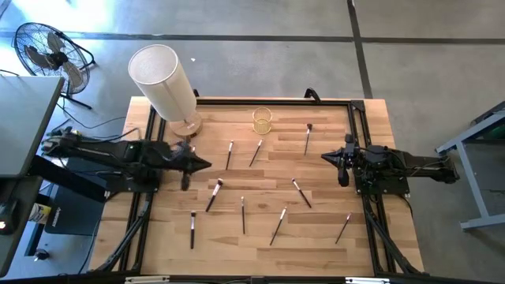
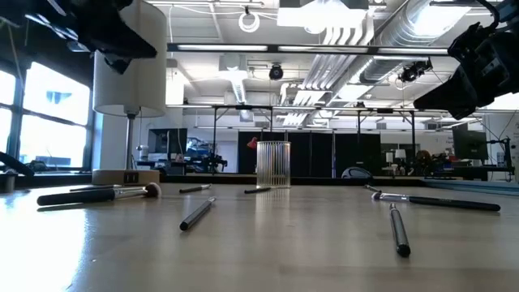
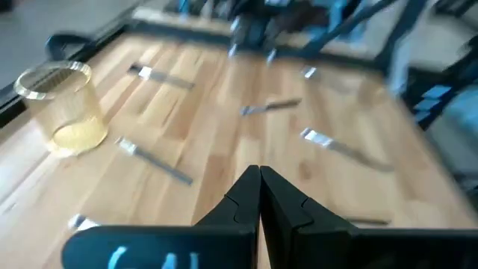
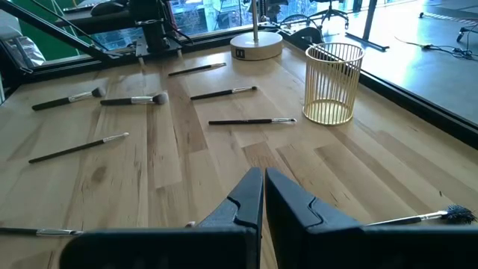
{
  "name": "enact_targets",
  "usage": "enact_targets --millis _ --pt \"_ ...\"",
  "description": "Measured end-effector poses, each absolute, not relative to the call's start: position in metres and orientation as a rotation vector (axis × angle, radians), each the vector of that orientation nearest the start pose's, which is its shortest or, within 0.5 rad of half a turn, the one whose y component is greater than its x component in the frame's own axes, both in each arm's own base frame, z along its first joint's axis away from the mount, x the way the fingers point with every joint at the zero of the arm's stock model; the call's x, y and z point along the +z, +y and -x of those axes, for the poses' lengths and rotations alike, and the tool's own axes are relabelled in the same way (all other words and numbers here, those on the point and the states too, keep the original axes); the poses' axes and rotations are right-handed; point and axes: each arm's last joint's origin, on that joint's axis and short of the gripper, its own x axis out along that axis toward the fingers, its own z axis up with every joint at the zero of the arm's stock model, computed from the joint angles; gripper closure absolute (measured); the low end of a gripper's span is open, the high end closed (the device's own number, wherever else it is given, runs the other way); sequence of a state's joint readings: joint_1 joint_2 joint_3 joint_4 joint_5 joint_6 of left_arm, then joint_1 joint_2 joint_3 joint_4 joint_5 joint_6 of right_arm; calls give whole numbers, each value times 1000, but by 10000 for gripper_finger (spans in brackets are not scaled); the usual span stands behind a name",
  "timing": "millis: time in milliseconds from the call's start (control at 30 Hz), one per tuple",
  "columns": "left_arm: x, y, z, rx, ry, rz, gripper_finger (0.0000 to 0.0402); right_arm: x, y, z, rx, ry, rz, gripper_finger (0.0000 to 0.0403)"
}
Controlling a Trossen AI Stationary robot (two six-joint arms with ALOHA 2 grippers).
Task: Sort items
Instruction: Put the small fan brush into the glass
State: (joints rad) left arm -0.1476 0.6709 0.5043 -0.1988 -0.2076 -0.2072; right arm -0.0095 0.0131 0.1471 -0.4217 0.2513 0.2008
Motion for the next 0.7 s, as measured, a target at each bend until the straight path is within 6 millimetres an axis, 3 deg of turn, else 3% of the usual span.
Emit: enact_targets --millis 167,433,700 --pt "260 -25 -180 301 474 275 401 172 -8 -83 -287 259 -164 391" --pt "231 -31 -216 490 705 334 395 172 -8 -83 -287 259 -164 391" --pt "201 -35 -232 614 901 510 326 172 -8 -83 -287 259 -164 391"
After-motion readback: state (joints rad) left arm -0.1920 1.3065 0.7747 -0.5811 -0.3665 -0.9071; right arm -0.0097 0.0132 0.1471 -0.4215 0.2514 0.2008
